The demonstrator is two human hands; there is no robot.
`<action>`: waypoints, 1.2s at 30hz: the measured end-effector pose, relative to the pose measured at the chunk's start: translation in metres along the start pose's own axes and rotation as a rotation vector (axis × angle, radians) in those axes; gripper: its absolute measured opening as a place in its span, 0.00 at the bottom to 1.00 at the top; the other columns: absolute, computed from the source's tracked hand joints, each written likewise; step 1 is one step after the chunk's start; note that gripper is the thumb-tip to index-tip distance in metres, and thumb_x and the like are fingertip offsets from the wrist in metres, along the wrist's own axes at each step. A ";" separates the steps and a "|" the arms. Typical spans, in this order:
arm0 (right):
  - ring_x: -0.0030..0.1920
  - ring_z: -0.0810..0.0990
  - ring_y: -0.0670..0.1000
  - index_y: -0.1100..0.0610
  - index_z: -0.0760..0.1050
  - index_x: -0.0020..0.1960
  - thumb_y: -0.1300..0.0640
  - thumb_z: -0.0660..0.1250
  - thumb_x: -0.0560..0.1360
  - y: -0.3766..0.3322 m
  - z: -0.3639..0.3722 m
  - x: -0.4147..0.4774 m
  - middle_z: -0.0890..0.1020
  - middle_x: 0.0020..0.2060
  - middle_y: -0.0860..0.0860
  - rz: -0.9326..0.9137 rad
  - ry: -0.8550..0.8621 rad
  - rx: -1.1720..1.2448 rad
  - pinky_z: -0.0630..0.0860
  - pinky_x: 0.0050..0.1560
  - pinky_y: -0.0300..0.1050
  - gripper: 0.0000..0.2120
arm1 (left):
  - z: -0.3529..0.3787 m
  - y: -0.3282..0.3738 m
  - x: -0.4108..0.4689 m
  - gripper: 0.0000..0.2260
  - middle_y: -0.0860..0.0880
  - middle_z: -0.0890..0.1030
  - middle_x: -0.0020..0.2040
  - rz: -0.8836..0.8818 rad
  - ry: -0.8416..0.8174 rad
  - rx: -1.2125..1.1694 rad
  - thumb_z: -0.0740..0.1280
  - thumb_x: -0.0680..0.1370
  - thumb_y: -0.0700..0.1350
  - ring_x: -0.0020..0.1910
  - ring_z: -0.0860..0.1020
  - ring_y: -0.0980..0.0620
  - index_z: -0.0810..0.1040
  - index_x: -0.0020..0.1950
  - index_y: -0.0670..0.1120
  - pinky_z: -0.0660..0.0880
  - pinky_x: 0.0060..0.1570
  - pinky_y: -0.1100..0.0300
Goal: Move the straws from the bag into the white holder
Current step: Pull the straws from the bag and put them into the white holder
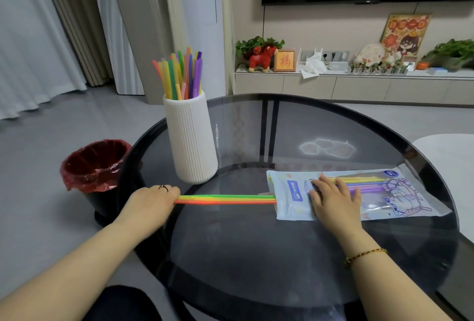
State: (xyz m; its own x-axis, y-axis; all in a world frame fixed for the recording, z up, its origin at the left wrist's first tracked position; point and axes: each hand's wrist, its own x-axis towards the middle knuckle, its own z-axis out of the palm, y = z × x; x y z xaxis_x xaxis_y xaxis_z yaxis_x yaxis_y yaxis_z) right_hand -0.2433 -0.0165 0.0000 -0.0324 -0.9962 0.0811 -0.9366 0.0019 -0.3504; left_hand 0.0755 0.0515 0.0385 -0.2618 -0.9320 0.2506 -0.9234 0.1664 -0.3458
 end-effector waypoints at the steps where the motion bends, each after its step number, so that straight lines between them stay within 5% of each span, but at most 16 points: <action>1: 0.74 0.51 0.54 0.51 0.62 0.69 0.49 0.50 0.79 -0.002 0.000 -0.001 0.60 0.73 0.48 -0.002 -0.002 -0.008 0.42 0.72 0.60 0.20 | -0.004 -0.006 -0.004 0.19 0.49 0.73 0.18 0.007 -0.005 0.025 0.81 0.44 0.37 0.15 0.72 0.51 0.74 0.24 0.45 0.61 0.13 0.70; 7: 0.74 0.53 0.55 0.56 0.62 0.69 0.50 0.56 0.77 -0.014 -0.007 -0.010 0.63 0.72 0.54 0.012 0.209 0.046 0.42 0.72 0.56 0.22 | -0.018 -0.034 -0.019 0.19 0.47 0.72 0.17 0.023 0.051 0.119 0.80 0.42 0.36 0.13 0.71 0.50 0.73 0.23 0.44 0.61 0.15 0.71; 10: 0.73 0.57 0.56 0.58 0.65 0.67 0.51 0.59 0.76 -0.049 -0.013 -0.019 0.66 0.70 0.56 -0.177 0.315 0.119 0.43 0.72 0.52 0.22 | -0.028 -0.046 -0.021 0.20 0.46 0.72 0.17 0.022 0.064 0.137 0.79 0.40 0.36 0.14 0.71 0.51 0.73 0.23 0.44 0.62 0.15 0.70; 15: 0.68 0.66 0.54 0.58 0.64 0.67 0.47 0.68 0.69 -0.126 -0.014 -0.043 0.72 0.66 0.54 -0.657 0.177 0.164 0.50 0.72 0.54 0.31 | -0.048 -0.059 -0.020 0.20 0.49 0.73 0.18 0.036 0.125 0.181 0.80 0.42 0.38 0.15 0.72 0.52 0.73 0.24 0.46 0.61 0.15 0.70; 18: 0.66 0.68 0.53 0.53 0.60 0.69 0.47 0.64 0.71 -0.161 -0.005 -0.050 0.73 0.65 0.51 -0.678 0.053 0.057 0.52 0.72 0.51 0.29 | -0.056 -0.066 -0.021 0.18 0.48 0.73 0.19 0.064 0.225 0.187 0.79 0.44 0.35 0.15 0.71 0.51 0.74 0.25 0.45 0.60 0.15 0.70; 20: 0.55 0.76 0.58 0.54 0.67 0.62 0.51 0.59 0.75 -0.176 -0.003 -0.051 0.80 0.55 0.54 -0.618 0.072 0.038 0.67 0.56 0.49 0.16 | -0.064 -0.069 -0.021 0.17 0.46 0.73 0.20 0.073 0.249 0.169 0.79 0.46 0.34 0.15 0.72 0.50 0.76 0.27 0.44 0.61 0.16 0.70; 22: 0.45 0.78 0.61 0.57 0.70 0.53 0.54 0.55 0.77 -0.188 -0.002 -0.052 0.82 0.46 0.58 -0.586 0.087 0.044 0.65 0.39 0.46 0.09 | -0.071 -0.072 -0.023 0.16 0.47 0.77 0.23 0.032 0.282 0.140 0.79 0.48 0.35 0.18 0.75 0.48 0.78 0.30 0.44 0.65 0.16 0.67; 24: 0.43 0.77 0.62 0.58 0.70 0.52 0.56 0.55 0.76 -0.196 0.001 -0.052 0.81 0.45 0.59 -0.570 0.038 0.080 0.65 0.38 0.47 0.08 | -0.076 -0.073 -0.025 0.18 0.44 0.81 0.32 -0.093 0.305 -0.073 0.77 0.55 0.36 0.27 0.80 0.44 0.81 0.42 0.43 0.71 0.22 0.61; 27: 0.38 0.73 0.57 0.55 0.70 0.44 0.58 0.57 0.75 -0.203 -0.001 -0.053 0.78 0.37 0.56 -0.531 -0.034 0.271 0.66 0.36 0.46 0.03 | -0.084 -0.064 -0.022 0.29 0.55 0.77 0.45 -0.312 0.321 -0.627 0.70 0.67 0.38 0.41 0.79 0.49 0.67 0.66 0.50 0.70 0.35 0.61; 29: 0.34 0.68 0.54 0.52 0.65 0.34 0.58 0.57 0.74 -0.203 -0.001 -0.053 0.71 0.29 0.49 -0.474 -0.079 0.415 0.61 0.30 0.43 0.10 | -0.084 -0.057 -0.015 0.40 0.64 0.70 0.48 -0.358 0.310 -1.090 0.72 0.67 0.38 0.45 0.75 0.62 0.55 0.72 0.54 0.68 0.41 0.71; 31: 0.31 0.66 0.51 0.53 0.66 0.32 0.54 0.57 0.75 -0.203 -0.001 -0.054 0.68 0.26 0.47 -0.418 -0.119 0.560 0.61 0.29 0.43 0.13 | -0.086 -0.050 -0.005 0.47 0.64 0.68 0.55 -0.391 0.322 -1.431 0.74 0.65 0.36 0.53 0.74 0.62 0.47 0.73 0.54 0.69 0.52 0.68; 34: 0.27 0.64 0.48 0.50 0.63 0.29 0.50 0.57 0.75 -0.206 -0.005 -0.056 0.67 0.25 0.46 -0.404 -0.141 0.665 0.61 0.29 0.43 0.16 | -0.093 -0.032 0.012 0.42 0.55 0.68 0.60 -0.417 0.299 -1.704 0.71 0.68 0.35 0.58 0.73 0.53 0.50 0.73 0.53 0.72 0.53 0.62; 36: 0.26 0.63 0.46 0.48 0.62 0.27 0.54 0.58 0.74 -0.210 -0.009 -0.056 0.67 0.24 0.45 -0.401 -0.142 0.723 0.61 0.29 0.42 0.17 | -0.100 -0.020 0.026 0.26 0.54 0.76 0.52 -0.394 0.286 -1.868 0.68 0.71 0.37 0.51 0.77 0.56 0.63 0.64 0.53 0.74 0.48 0.64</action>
State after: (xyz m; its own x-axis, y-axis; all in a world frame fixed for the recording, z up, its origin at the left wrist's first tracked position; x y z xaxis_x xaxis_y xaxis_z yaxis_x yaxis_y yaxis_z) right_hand -0.0481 0.0392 0.0774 0.3449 -0.9110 0.2262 -0.4114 -0.3633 -0.8359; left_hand 0.0594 0.0562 0.1423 0.1521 -0.9572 0.2464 0.0327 0.2540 0.9666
